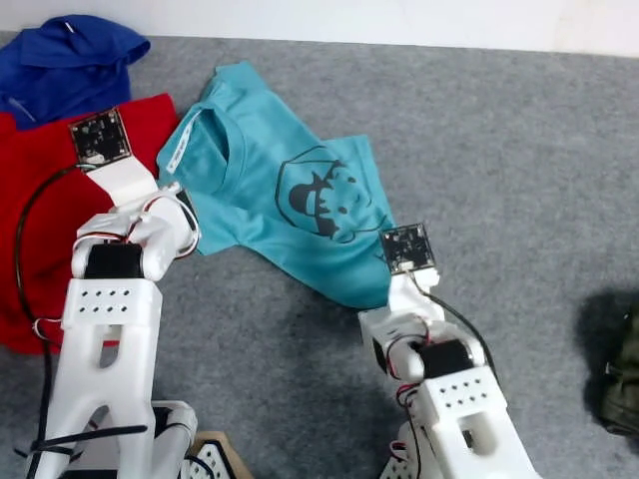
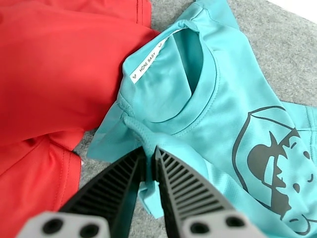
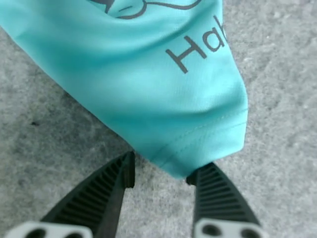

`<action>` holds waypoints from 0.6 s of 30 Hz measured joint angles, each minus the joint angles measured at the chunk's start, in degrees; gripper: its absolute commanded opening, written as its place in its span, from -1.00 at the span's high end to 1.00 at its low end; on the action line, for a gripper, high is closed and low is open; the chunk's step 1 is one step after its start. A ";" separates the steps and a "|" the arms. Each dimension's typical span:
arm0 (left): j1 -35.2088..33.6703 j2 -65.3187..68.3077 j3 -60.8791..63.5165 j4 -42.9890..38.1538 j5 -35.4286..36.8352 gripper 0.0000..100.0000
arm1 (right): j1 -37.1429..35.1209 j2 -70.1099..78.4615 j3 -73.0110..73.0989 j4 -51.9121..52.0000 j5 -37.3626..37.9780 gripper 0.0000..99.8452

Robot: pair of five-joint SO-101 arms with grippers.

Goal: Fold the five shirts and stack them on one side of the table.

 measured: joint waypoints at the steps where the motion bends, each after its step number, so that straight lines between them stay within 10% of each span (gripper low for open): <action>1: 0.00 0.00 0.00 0.00 0.00 0.99 | 0.00 2.29 0.00 -1.23 0.00 0.82; 18: 0.97 0.00 1.67 -0.09 0.00 0.99 | 9.41 18.37 -4.75 -28.31 1.23 0.95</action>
